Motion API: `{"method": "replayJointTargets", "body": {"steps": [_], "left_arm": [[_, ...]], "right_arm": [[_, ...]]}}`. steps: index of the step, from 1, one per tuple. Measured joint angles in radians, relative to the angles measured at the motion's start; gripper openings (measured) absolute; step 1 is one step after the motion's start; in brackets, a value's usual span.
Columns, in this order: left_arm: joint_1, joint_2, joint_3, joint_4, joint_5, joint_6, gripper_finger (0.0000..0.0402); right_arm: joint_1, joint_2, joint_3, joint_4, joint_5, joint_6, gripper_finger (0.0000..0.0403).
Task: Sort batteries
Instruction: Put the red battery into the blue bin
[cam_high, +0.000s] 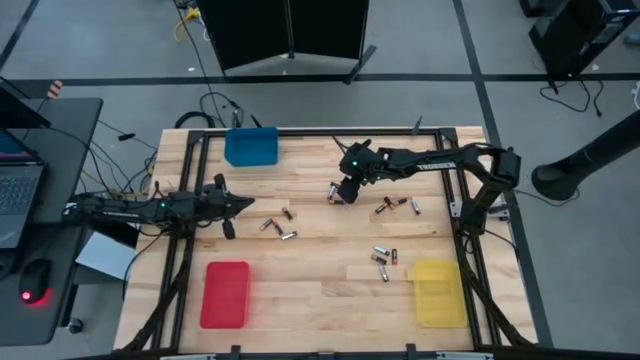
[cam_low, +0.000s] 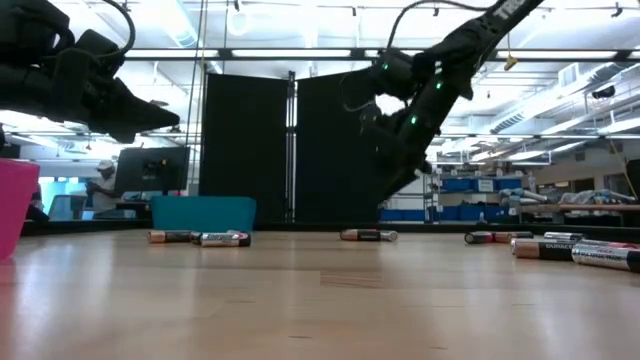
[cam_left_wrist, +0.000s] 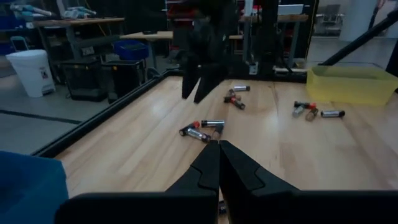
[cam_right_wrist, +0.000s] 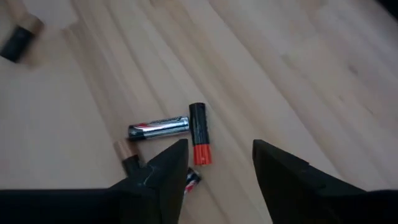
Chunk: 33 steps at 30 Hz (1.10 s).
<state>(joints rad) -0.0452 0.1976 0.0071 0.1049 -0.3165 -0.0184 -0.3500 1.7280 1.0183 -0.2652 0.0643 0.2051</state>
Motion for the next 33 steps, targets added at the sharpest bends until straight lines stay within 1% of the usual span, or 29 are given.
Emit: {"method": "replayJointTargets", "body": {"steps": [3, 7, 16, 23, 26, 33], "left_arm": [[0.0, 0.004, 0.0, 0.004, 0.015, 0.005, 0.0012], [0.0, 0.004, 0.0, 0.008, 0.015, 0.007, 0.0012], [0.0, 0.005, 0.0, 0.005, 0.015, 0.008, 0.0012], [0.0, 0.006, 0.0, 0.004, 0.012, 0.008, 0.0012], [0.0, 0.006, 0.0, 0.002, -0.004, 0.008, 0.0012], [0.0, 0.009, 0.0, 0.003, -0.015, 0.007, 0.0012]], "right_arm": [[0.0, 0.04, 0.001, 0.028, -0.006, -0.021, 0.0201], [0.0, 0.067, 0.015, 0.026, -0.029, -0.026, 0.0199], [-0.007, 0.071, 0.021, 0.027, -0.039, -0.093, 0.0197], [-0.015, 0.119, 0.021, 0.033, -0.048, -0.135, 0.0195], [-0.024, 0.131, 0.021, 0.041, -0.052, -0.142, 0.0194], [-0.053, 0.162, 0.022, 0.055, -0.088, -0.166, 0.0183]]}}
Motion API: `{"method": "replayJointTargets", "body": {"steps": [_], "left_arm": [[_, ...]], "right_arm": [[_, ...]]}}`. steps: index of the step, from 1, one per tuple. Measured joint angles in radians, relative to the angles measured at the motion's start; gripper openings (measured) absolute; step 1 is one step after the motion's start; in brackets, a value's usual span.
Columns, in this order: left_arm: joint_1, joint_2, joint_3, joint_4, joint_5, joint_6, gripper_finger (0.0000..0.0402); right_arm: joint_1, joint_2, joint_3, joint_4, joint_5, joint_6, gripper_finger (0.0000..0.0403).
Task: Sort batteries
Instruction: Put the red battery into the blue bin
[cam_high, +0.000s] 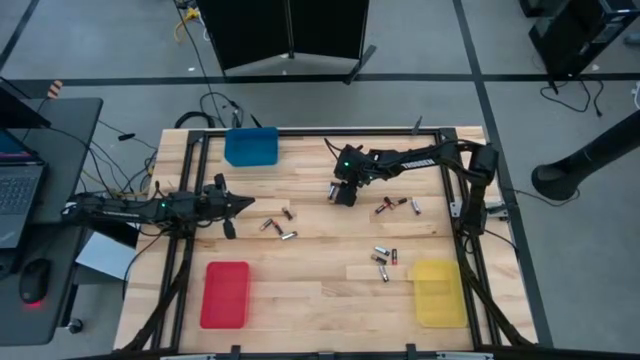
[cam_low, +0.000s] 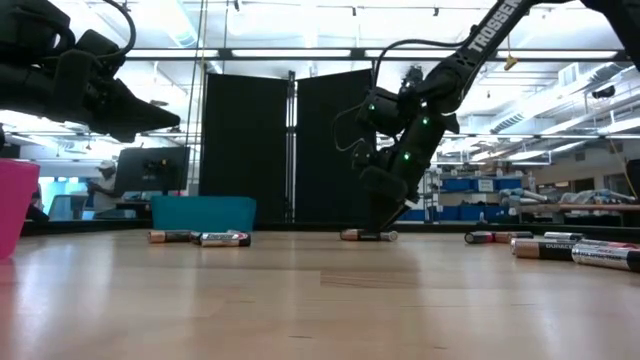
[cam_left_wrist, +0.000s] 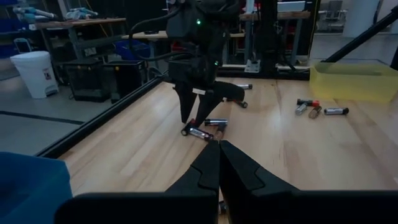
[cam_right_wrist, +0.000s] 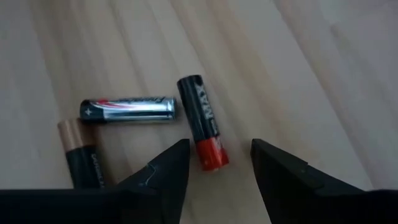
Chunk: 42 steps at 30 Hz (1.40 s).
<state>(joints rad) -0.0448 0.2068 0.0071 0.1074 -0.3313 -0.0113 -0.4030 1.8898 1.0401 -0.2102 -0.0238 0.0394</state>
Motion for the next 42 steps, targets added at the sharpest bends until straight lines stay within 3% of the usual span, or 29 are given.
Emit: {"method": "replayJointTargets", "body": {"steps": [12, 20, 34, 42], "left_arm": [[0.0, 0.003, 0.0, -0.012, -0.001, -0.023, 0.0012], [0.0, 0.003, 0.0, 0.004, -0.001, -0.031, 0.0012], [0.0, 0.003, 0.0, 0.087, -0.027, -0.146, 0.0012], [0.001, 0.095, 0.0, 0.222, -0.094, -0.29, 0.0012]], "right_arm": [[-0.025, 0.012, 0.001, 0.012, -0.015, -0.047, 0.0136], [-0.025, 0.012, 0.004, 0.012, -0.001, -0.097, 0.0058], [-0.024, -0.085, 0.076, -0.086, 0.035, -0.12, 0.0058], [0.023, -0.166, 0.052, 0.041, -0.045, -0.084, 0.0058]]}}
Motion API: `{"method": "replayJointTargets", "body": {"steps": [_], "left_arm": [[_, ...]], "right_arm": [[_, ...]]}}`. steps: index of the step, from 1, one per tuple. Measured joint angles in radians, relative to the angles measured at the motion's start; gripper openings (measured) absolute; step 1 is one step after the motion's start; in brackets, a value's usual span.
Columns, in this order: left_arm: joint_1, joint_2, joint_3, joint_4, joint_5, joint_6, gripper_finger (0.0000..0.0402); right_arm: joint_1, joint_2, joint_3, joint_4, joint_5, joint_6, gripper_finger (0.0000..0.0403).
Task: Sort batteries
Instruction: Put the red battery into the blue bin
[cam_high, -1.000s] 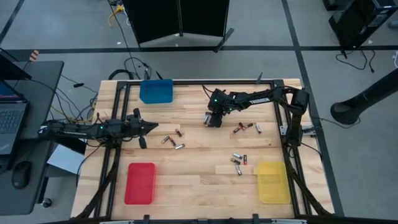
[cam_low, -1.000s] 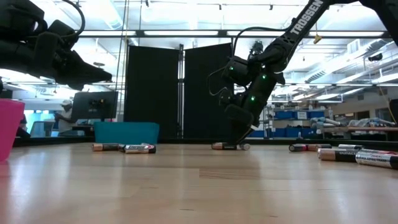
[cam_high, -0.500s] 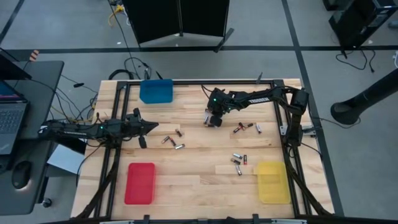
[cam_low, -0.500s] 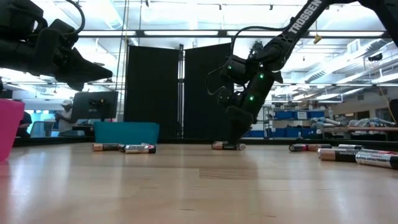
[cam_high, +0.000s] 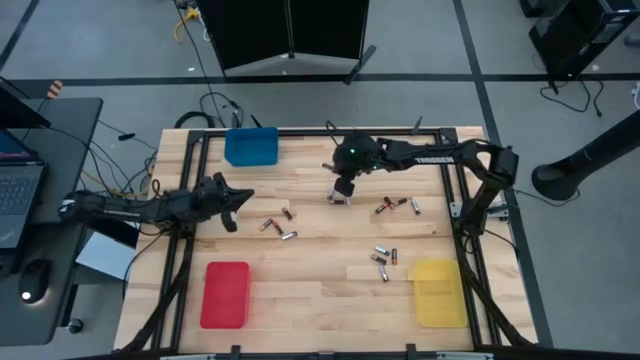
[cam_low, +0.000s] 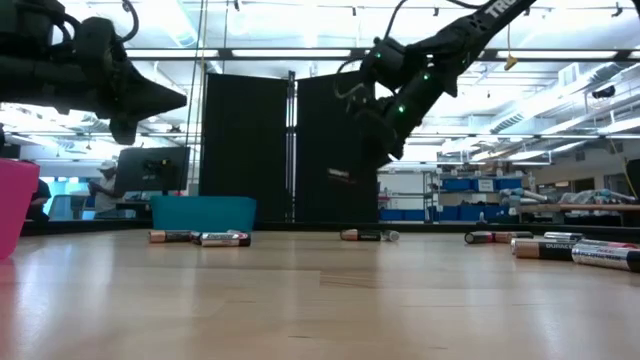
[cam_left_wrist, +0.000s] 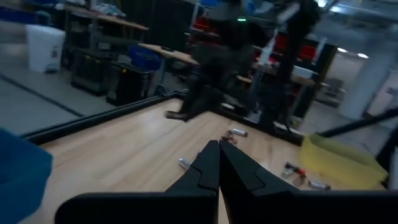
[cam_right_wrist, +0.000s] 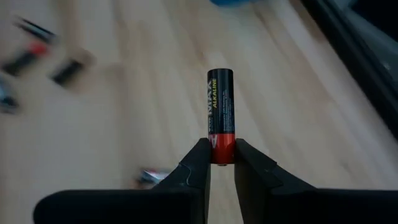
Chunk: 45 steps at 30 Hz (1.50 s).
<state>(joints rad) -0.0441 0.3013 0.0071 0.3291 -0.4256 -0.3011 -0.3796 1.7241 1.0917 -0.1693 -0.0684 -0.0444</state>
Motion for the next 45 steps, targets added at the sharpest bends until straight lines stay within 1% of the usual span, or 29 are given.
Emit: {"method": "replayJointTargets", "body": {"steps": [4, 9, 13, 17, 21, 24, 29, 33, 35, 39, 45], "left_arm": [[0.01, 0.103, 0.0, 0.112, -0.01, -0.043, 0.0012], [0.03, 0.258, 0.0, 0.341, -0.01, -0.017, 0.0012], [0.048, 0.384, 0.001, 0.526, 0.013, 0.01, 0.0012], [0.061, 0.502, 0.052, 0.569, 0.053, 0.045, 0.0012], [0.064, 0.615, 0.15, 0.569, 0.068, 0.163, 0.0015], [0.064, 0.687, 0.231, 0.572, 0.102, 0.243, 0.003], [0.064, 0.791, 0.329, 0.564, 0.188, 0.296, 0.0075], [0.064, 0.851, 0.371, 0.564, 0.244, 0.297, 0.0114], [0.064, 0.867, 0.377, 0.563, 0.241, 0.298, 0.0131], [0.063, 0.873, 0.381, 0.564, 0.183, 0.3, 0.0158], [0.063, 0.865, 0.381, 0.584, 0.164, 0.326, 0.0174]], "right_arm": [[0.042, 0.0, -0.062, 0.198, -0.059, 0.024, 0.0058], [0.105, 0.0, -0.124, 0.483, -0.067, 0.045, 0.0058], [0.151, 0.0, -0.142, 0.649, -0.072, 0.044, 0.0058], [0.184, -0.002, -0.142, 0.761, -0.093, 0.025, 0.0058], [0.194, -0.002, -0.143, 0.805, -0.114, 0.009, 0.0058], [0.193, -0.002, -0.143, 0.804, -0.114, 0.008, 0.0058], [0.193, -0.002, -0.143, 0.806, -0.116, -0.005, 0.0058], [0.195, -0.002, -0.143, 0.821, -0.117, -0.012, 0.0058], [0.196, -0.002, -0.143, 0.824, -0.119, -0.012, 0.0058], [0.196, -0.002, -0.143, 0.828, -0.113, -0.016, 0.0058], [0.195, -0.002, -0.143, 0.85, -0.109, -0.016, 0.0058]]}}
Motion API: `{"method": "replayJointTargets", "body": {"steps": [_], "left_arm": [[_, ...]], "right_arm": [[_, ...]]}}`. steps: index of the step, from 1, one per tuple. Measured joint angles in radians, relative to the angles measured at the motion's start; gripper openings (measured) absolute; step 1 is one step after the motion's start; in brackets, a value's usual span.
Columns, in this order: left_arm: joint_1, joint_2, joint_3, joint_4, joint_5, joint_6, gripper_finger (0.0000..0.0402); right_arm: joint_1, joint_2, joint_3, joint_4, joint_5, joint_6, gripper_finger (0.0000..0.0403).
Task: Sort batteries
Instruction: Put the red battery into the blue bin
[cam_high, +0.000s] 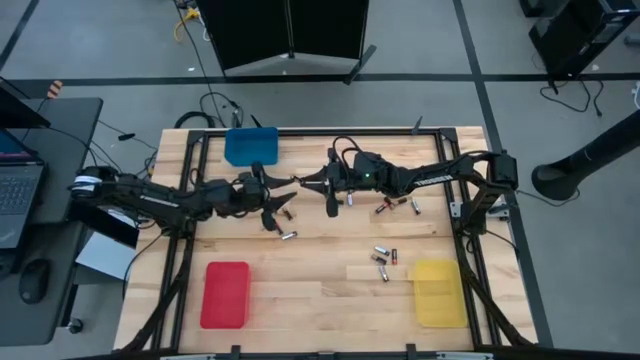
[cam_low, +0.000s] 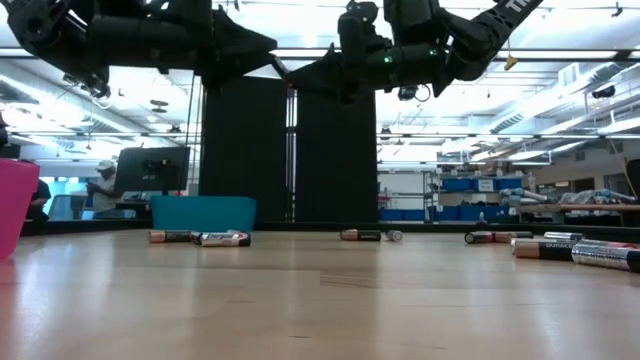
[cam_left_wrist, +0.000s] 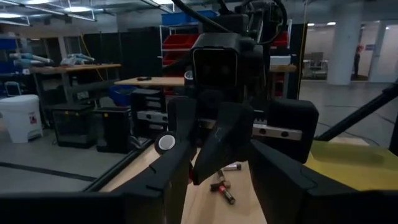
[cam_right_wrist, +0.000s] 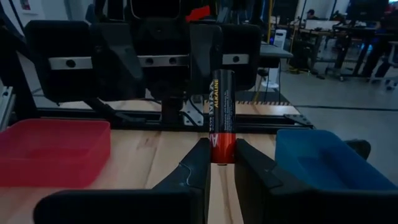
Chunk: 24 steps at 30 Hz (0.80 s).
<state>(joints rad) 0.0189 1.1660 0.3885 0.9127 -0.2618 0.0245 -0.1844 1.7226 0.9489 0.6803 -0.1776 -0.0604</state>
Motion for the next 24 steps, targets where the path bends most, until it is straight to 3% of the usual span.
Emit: {"method": "replayJointTargets", "body": {"steps": [15, 24], "left_arm": [[0.0, -0.002, 0.0, 0.109, 0.012, 0.028, 0.0175], [0.004, -0.003, 0.0, 0.198, 0.027, 0.05, 0.0175]], "right_arm": [[0.007, -0.002, -0.001, 0.128, -0.007, -0.007, 0.0058], [0.013, -0.07, -0.001, 0.159, -0.03, -0.027, 0.0058]]}}
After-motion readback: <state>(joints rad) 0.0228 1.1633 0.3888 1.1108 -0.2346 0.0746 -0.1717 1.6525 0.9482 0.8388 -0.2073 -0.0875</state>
